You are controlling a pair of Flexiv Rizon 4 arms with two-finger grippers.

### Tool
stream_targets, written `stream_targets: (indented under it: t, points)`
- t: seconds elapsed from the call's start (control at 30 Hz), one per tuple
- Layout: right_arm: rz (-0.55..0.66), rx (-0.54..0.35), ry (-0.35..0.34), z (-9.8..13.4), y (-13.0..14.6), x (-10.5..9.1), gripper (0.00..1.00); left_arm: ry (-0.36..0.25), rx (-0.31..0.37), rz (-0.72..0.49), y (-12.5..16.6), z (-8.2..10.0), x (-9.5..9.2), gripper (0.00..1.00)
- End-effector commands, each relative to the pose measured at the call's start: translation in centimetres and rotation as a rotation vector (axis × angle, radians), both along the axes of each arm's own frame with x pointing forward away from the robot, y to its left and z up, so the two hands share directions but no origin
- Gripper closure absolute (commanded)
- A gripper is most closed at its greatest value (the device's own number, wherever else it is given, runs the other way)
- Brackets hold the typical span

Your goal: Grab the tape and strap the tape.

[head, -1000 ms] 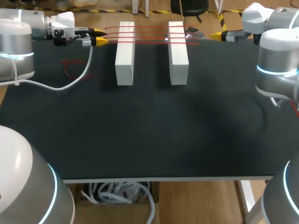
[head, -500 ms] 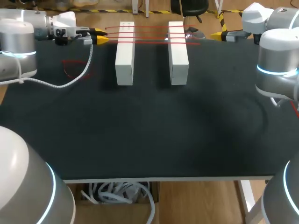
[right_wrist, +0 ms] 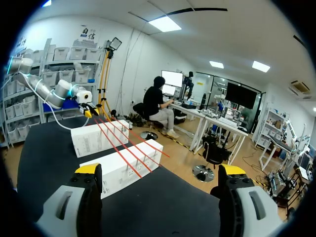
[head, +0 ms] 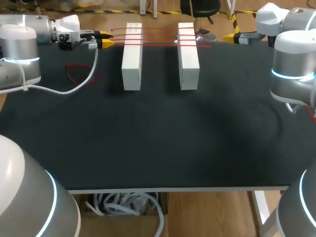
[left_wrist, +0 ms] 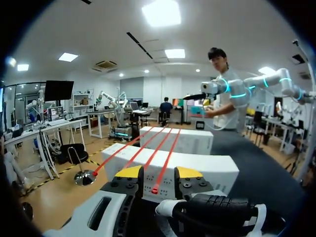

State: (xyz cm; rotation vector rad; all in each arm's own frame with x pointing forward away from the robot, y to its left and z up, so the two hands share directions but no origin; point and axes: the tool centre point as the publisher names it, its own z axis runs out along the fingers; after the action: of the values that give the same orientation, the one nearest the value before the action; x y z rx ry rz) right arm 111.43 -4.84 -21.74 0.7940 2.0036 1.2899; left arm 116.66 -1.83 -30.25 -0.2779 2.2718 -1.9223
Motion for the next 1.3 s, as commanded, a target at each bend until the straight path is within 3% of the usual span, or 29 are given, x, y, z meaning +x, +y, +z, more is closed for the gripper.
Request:
stream_targets:
  t: [0.03,0.17,0.77,0.87,0.93,1.03,1.3]
  points:
    - [0.002,-0.001,0.002,0.1,-0.1,0.0,0.00,0.000,-0.006,-0.006,0.0,-0.3,0.0,0.76]
    - [0.002,-0.001,0.002,0.1,-0.1,0.0,0.00,-0.021,0.006,-0.017,-0.1,-0.6,-0.2,0.77]
    - [0.002,-0.001,0.002,0.1,-0.1,0.0,0.00,-0.007,0.019,-0.018,-0.2,-1.9,-0.2,0.75]
    - [0.002,-0.001,0.002,0.1,-0.1,0.0,0.00,-0.010,0.021,-0.022,-0.2,-1.9,-0.1,0.91]
    - [0.002,-0.001,0.002,0.1,-0.1,0.0,0.00,-0.010,0.022,-0.022,-0.2,-2.0,-0.1,0.81]
    - [0.002,-0.001,0.002,0.1,-0.1,0.0,0.00,-0.011,0.024,-0.021,-0.2,-2.0,-0.1,0.79]
    - [0.002,-0.001,0.002,0.1,-0.1,0.0,0.00,-0.013,0.028,-0.025,-0.2,-2.1,-0.1,0.89]
